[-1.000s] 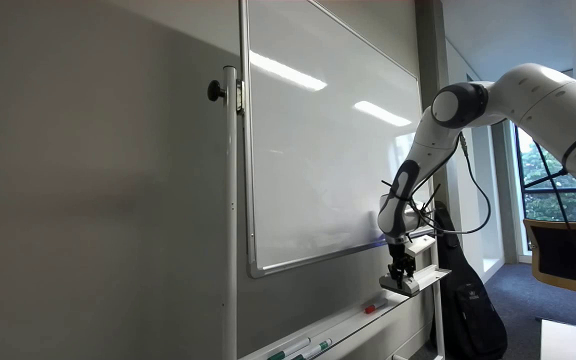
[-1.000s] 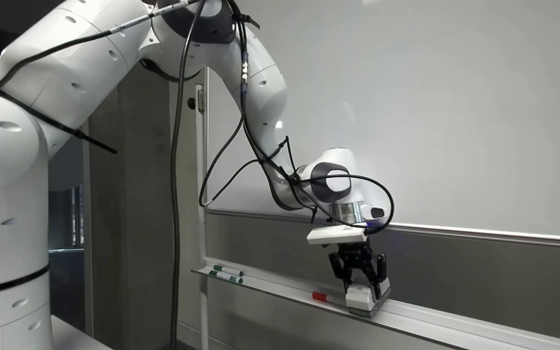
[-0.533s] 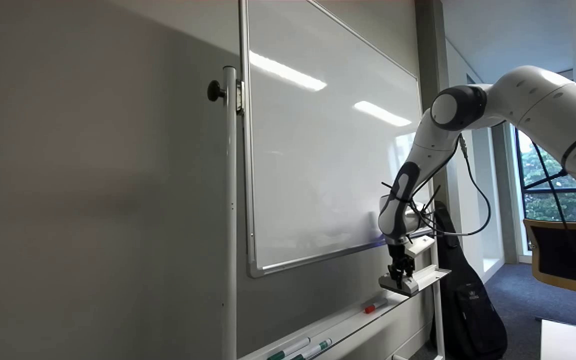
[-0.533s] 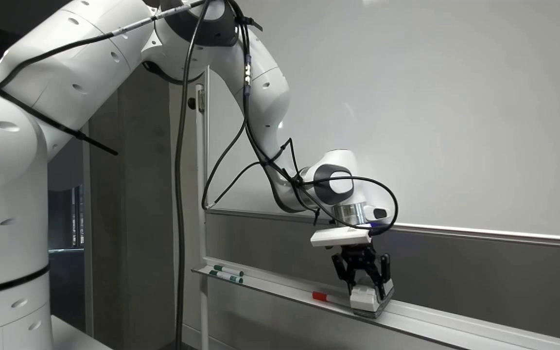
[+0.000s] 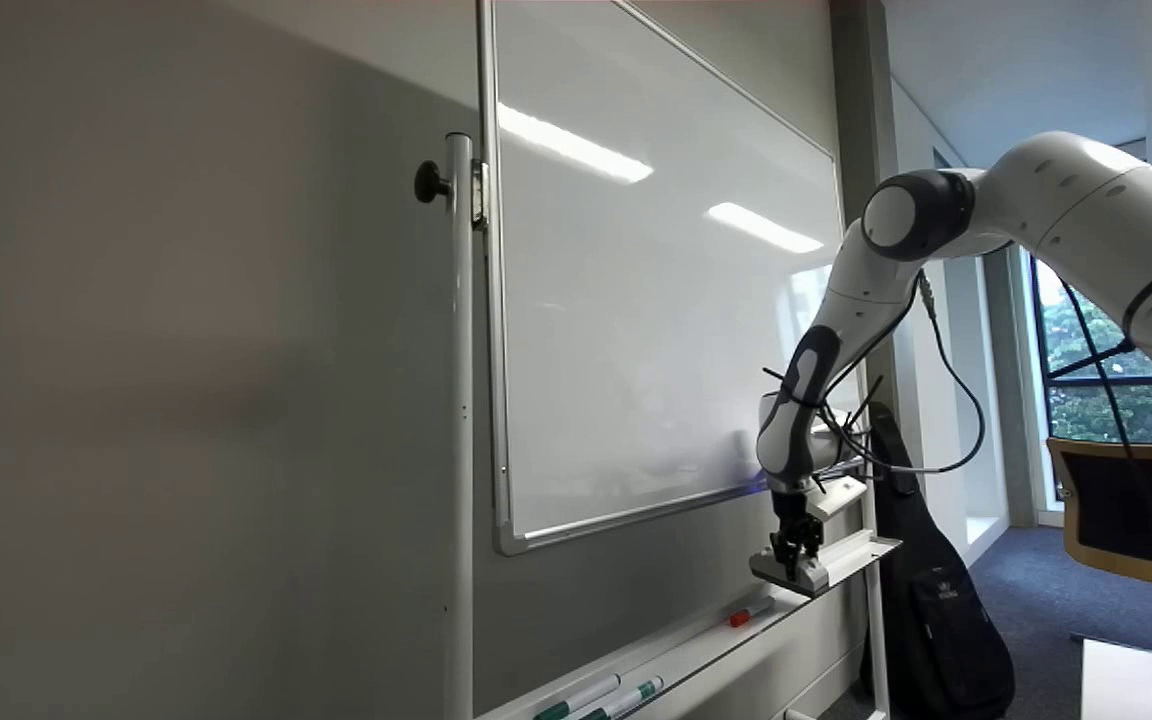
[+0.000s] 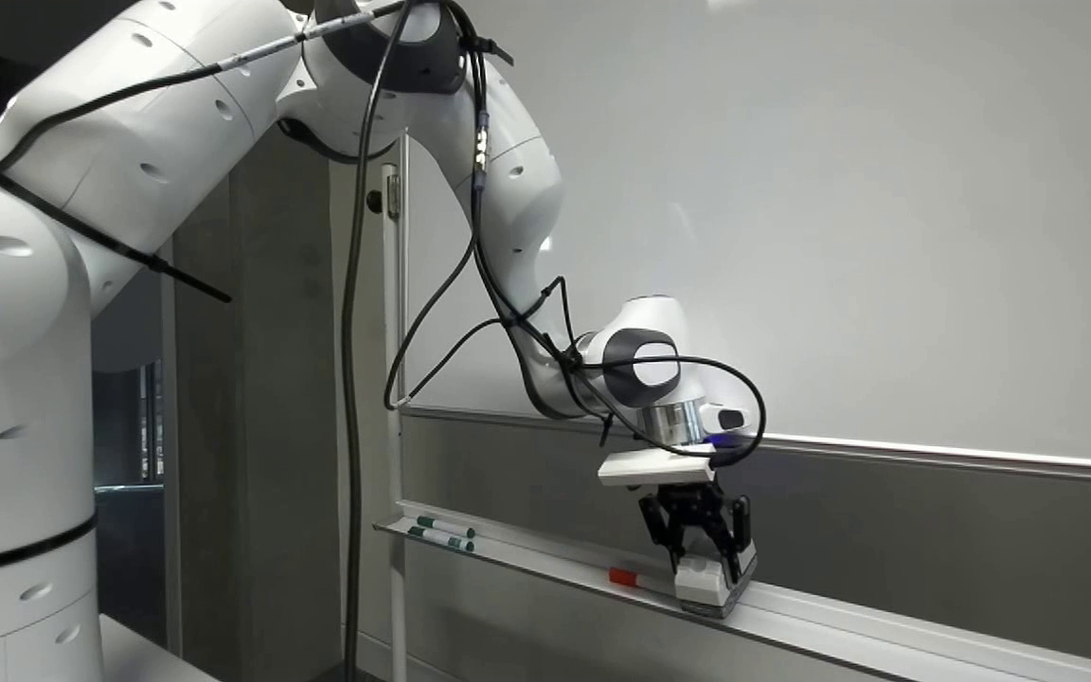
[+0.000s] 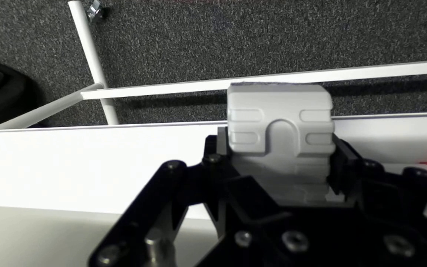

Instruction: Pick up the white board eraser and move it slightly to the right.

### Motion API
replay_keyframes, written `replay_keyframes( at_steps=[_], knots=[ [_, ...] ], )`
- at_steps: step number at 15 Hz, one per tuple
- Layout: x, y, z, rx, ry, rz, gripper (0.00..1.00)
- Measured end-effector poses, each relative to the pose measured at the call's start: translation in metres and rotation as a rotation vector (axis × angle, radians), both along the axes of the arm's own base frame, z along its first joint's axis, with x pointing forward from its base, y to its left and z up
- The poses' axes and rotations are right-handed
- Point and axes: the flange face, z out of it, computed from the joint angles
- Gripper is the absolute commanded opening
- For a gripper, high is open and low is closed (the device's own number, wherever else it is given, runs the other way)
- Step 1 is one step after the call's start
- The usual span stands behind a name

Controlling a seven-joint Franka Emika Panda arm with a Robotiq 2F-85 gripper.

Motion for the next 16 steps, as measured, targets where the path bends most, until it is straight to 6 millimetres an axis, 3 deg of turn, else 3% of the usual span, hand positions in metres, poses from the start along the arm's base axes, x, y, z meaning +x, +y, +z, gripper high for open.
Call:
replay_keyframes(
  at_steps=[8,9,11,13,16],
  knots=[
    [-0.0012,0.0083,-0.0072,0.016,0.009,0.008,0.37],
    [-0.0013,0.0088,-0.0078,0.017,0.010,0.008,0.75],
    [-0.0014,0.0091,-0.0085,0.018,0.011,0.009,0.88],
    [-0.0015,0.0091,-0.0086,0.018,0.011,0.009,0.90],
    [-0.0016,0.0090,-0.0086,0.018,0.011,0.009,0.86]
  ],
)
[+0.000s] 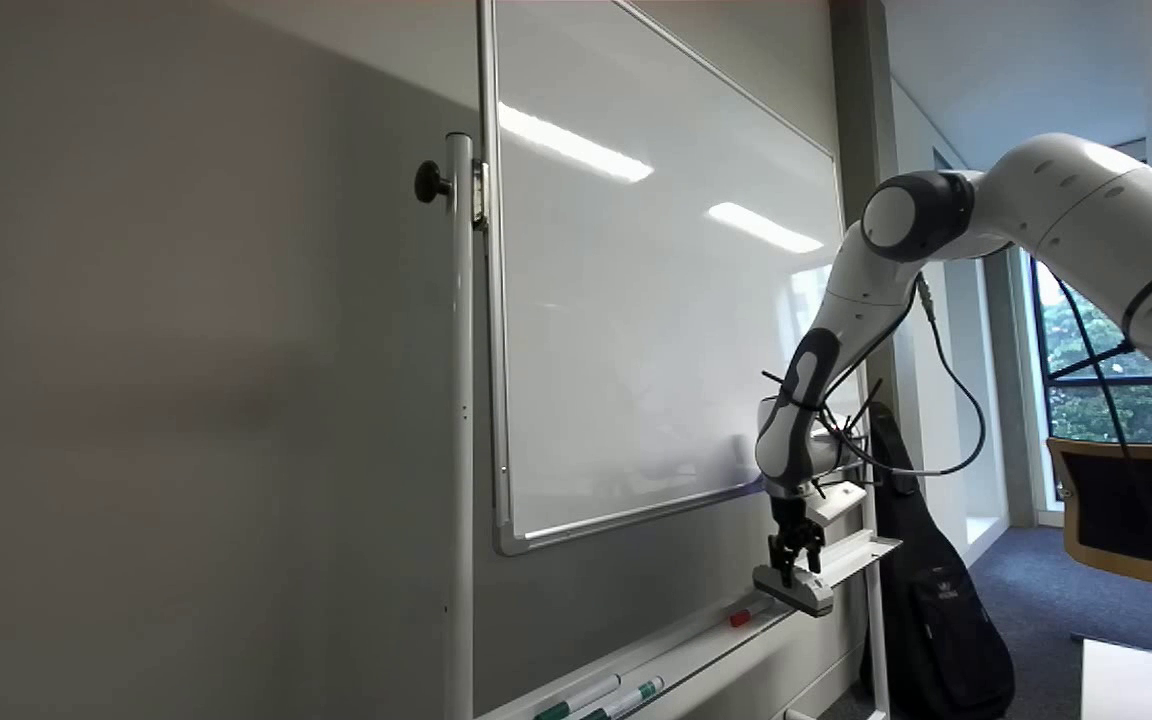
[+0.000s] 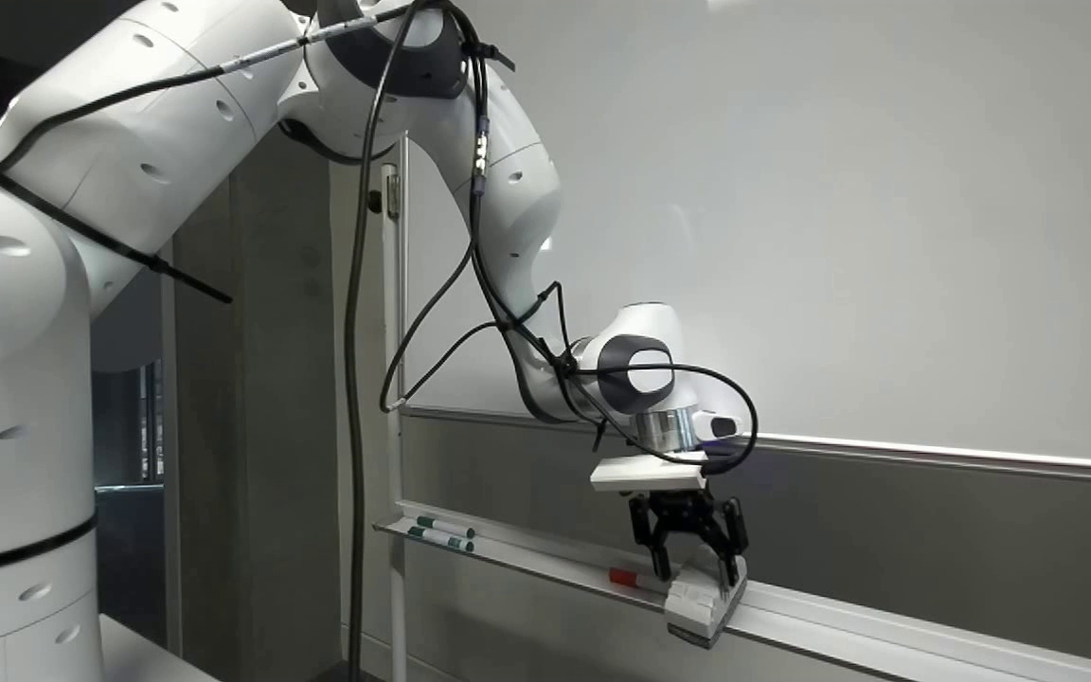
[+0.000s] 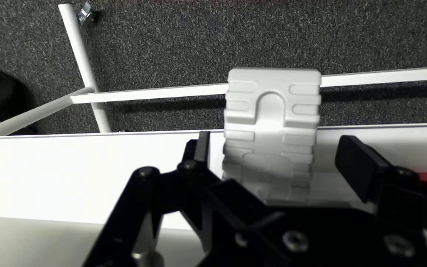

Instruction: Pick up the white board eraser and move it slightly to the right.

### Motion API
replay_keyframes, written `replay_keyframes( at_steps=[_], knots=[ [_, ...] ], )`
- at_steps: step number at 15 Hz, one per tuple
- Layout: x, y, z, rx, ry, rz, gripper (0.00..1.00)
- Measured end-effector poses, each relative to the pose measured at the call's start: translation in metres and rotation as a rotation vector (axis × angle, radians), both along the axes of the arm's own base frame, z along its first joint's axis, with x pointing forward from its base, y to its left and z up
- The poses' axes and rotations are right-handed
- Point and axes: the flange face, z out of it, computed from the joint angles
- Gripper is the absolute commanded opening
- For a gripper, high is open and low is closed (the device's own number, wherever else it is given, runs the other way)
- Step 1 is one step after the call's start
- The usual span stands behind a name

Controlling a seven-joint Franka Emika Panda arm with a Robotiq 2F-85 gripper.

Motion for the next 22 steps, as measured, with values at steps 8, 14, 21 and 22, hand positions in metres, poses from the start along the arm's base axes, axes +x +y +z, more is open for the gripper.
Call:
replay_keyframes(
  at_steps=[8,14,21,22],
  knots=[
    [-0.001,0.002,0.000,0.005,-0.002,-0.003,1.00],
    [-0.019,0.027,0.010,0.044,0.010,-0.004,1.00],
    [-0.071,0.077,0.053,0.099,0.073,0.018,1.00],
    [-0.077,0.090,0.062,0.103,0.066,0.034,1.00]
  ],
)
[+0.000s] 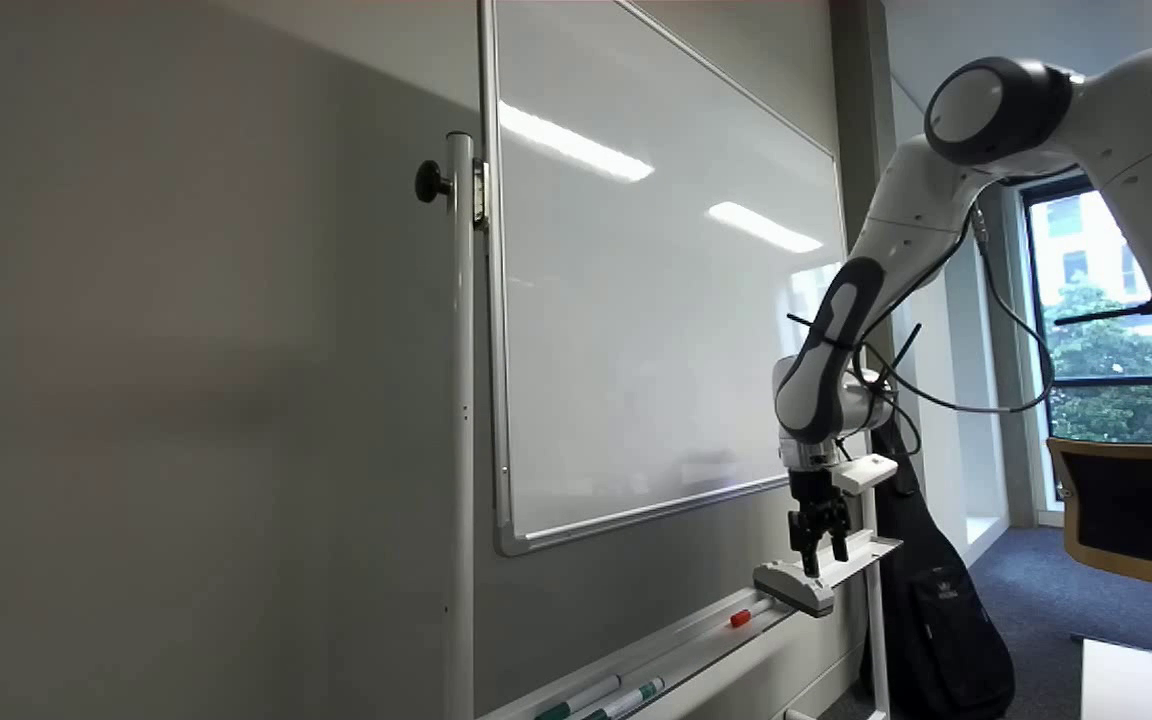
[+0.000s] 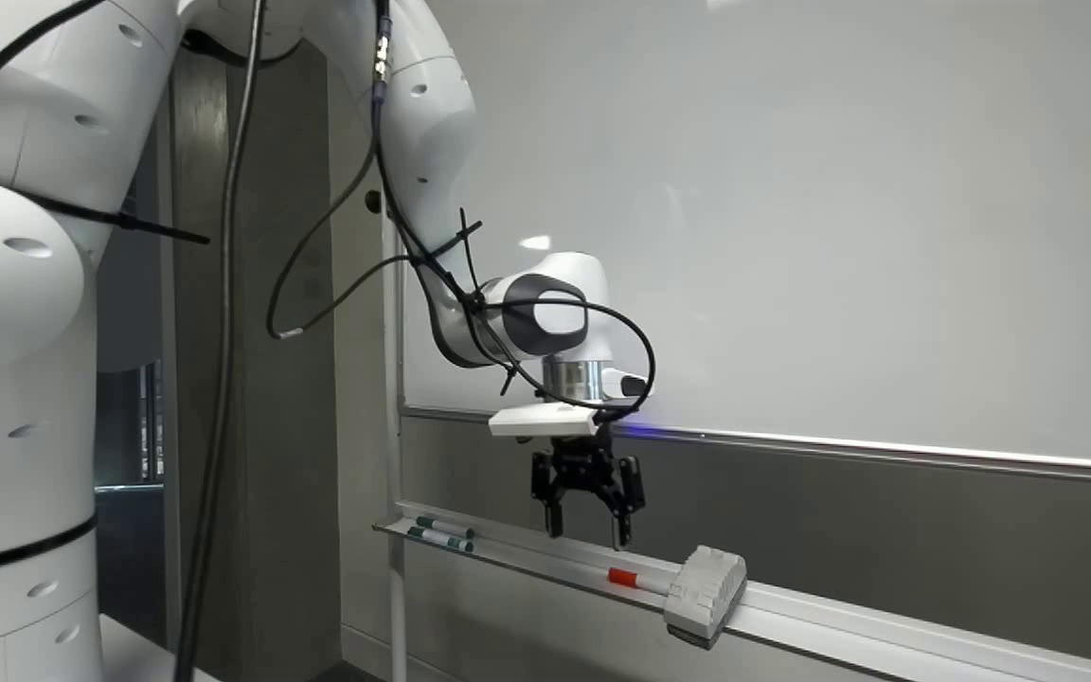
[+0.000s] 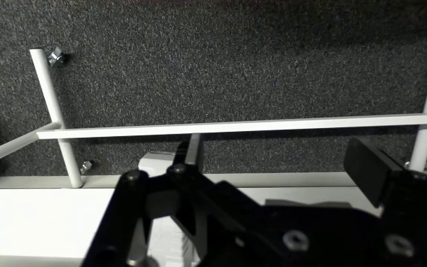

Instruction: Pick up the white board eraser and move it slightly to the right.

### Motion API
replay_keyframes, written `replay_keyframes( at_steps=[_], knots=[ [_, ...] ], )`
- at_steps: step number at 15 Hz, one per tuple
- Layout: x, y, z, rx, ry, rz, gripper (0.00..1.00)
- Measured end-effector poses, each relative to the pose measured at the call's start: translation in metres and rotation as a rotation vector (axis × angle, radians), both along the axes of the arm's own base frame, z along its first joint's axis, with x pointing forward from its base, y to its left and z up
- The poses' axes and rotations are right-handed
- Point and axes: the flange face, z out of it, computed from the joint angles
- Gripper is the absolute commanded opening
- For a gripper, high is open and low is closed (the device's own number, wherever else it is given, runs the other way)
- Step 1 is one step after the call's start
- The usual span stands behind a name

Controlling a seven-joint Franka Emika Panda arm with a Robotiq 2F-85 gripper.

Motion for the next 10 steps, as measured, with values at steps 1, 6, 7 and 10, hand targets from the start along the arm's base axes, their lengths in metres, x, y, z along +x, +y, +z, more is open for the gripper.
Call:
replay_keyframes(
  at_steps=[1,6,7,10],
  knots=[
    [-0.005,0.012,0.011,0.003,-0.011,0.017,1.00],
    [-0.026,0.068,0.062,0.017,-0.056,0.094,1.00],
    [-0.029,0.077,0.069,0.021,-0.048,0.096,1.00],
    [-0.035,0.095,0.082,0.027,-0.034,0.106,1.00]
  ],
)
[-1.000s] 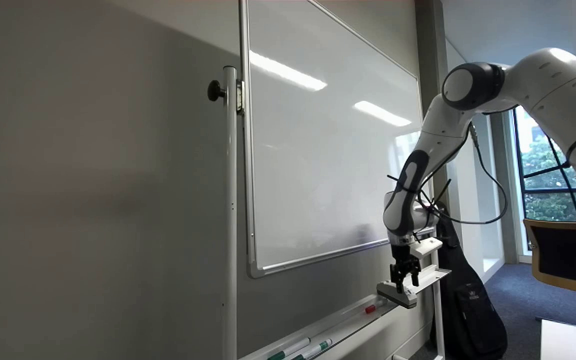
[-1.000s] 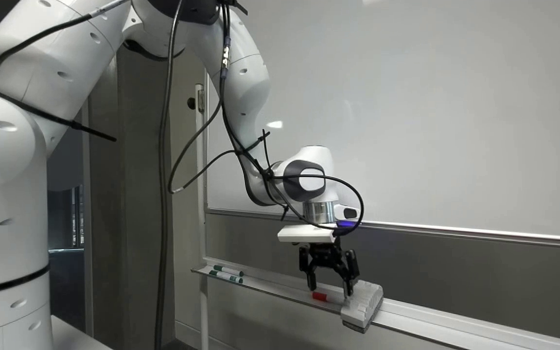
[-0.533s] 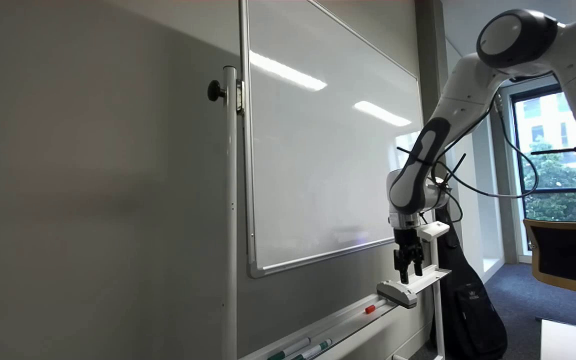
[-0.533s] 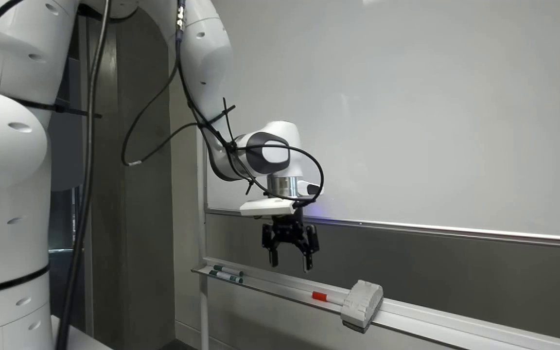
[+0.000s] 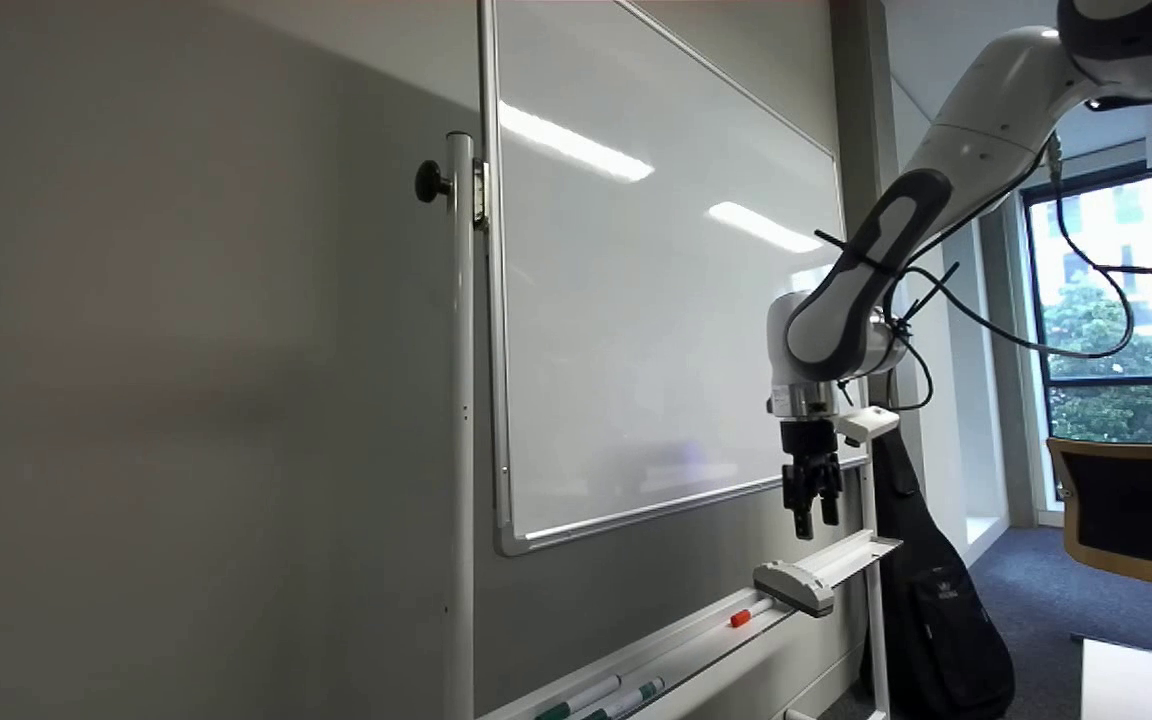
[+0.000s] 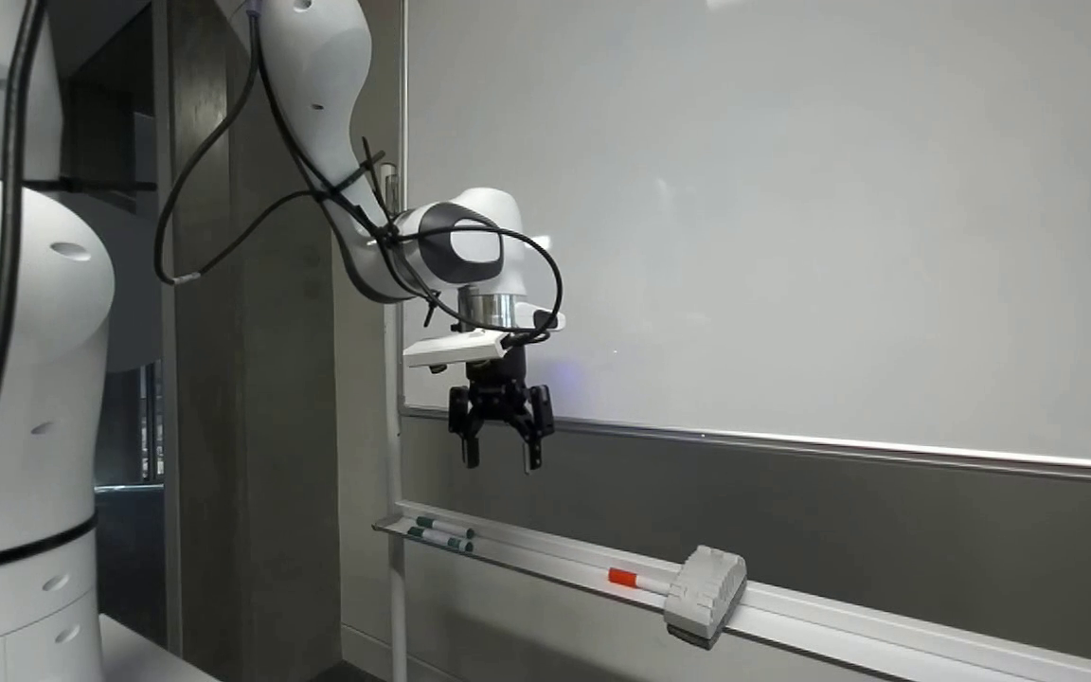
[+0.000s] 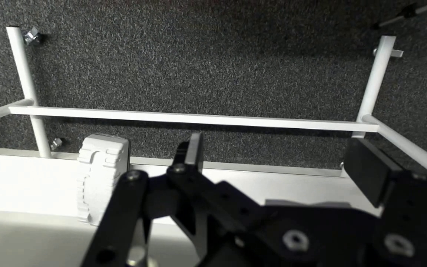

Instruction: Pick up the white board eraser and move it slightly to the right.

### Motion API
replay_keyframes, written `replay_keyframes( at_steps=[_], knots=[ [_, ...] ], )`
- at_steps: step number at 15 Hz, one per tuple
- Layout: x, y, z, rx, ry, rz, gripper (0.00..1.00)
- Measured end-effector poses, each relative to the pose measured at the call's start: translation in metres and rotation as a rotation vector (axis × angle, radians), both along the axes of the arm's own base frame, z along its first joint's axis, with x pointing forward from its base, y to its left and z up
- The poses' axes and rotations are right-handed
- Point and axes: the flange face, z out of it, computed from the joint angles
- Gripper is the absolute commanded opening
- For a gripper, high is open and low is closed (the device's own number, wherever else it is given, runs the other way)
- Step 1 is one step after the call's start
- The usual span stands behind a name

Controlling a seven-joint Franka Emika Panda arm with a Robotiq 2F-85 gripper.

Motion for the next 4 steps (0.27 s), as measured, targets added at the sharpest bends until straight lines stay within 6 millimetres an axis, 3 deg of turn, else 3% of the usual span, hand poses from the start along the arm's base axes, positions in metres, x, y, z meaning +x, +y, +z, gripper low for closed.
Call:
replay_keyframes(
  at_steps=[4],
  knots=[
    [-0.0025,0.0014,-0.0009,0.001,0.004,0.001,1.00]
  ],
)
